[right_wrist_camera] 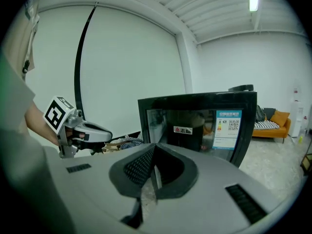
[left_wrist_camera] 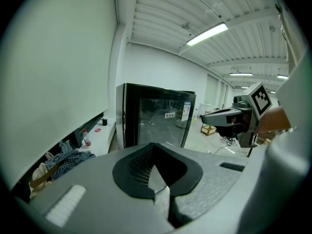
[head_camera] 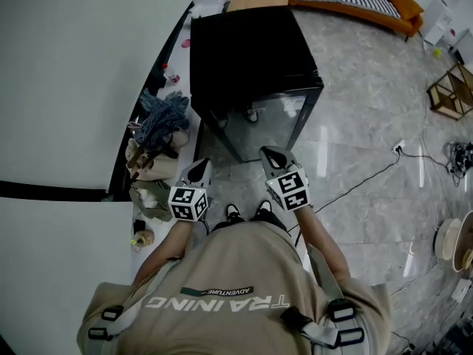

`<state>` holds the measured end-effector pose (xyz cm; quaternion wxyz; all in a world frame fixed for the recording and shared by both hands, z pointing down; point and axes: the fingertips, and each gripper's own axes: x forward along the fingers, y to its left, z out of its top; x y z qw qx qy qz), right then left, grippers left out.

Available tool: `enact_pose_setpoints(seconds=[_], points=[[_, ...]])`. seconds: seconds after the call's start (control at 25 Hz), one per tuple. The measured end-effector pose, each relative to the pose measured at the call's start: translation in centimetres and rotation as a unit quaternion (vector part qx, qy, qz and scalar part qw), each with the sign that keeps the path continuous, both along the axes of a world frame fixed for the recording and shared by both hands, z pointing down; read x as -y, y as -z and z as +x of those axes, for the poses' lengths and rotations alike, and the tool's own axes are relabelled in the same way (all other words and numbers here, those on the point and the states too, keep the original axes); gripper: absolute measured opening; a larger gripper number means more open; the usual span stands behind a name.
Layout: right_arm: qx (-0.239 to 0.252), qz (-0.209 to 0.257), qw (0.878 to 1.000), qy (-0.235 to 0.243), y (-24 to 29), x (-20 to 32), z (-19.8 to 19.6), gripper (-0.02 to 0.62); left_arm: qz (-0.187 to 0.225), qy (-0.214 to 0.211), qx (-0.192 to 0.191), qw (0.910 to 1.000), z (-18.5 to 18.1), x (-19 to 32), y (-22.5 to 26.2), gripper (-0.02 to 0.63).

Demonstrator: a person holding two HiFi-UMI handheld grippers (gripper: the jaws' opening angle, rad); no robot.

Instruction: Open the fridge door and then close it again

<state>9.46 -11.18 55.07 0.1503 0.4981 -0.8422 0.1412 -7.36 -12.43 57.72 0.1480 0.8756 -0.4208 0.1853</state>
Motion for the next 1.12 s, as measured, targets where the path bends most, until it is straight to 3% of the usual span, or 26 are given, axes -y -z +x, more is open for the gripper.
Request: enact_pose_setpoints(seconds=[0.68, 0.84, 1.12], points=[[-0.017, 0.086, 0.996, -0.017, 7.8, 1.4, -3.5, -0.005, 0.108, -0.013, -0.049, 0.9929, -1.8, 5.4, 10.5, 0.000], [-0.024, 0.105, 0.994, -0.013, 9.8, 2.1, -3.3, -0.005, 0.121, -0.003, -0.065, 0.9905, -2.9, 6.2, 13.0, 0.000], [-0.016, 0.134, 0.991, -0.021, 12.9, 3.7, -2.8, -0.005, 0.141, 0.018, -0.060, 0.9881, -4.9, 7.7, 14.6, 0.000]])
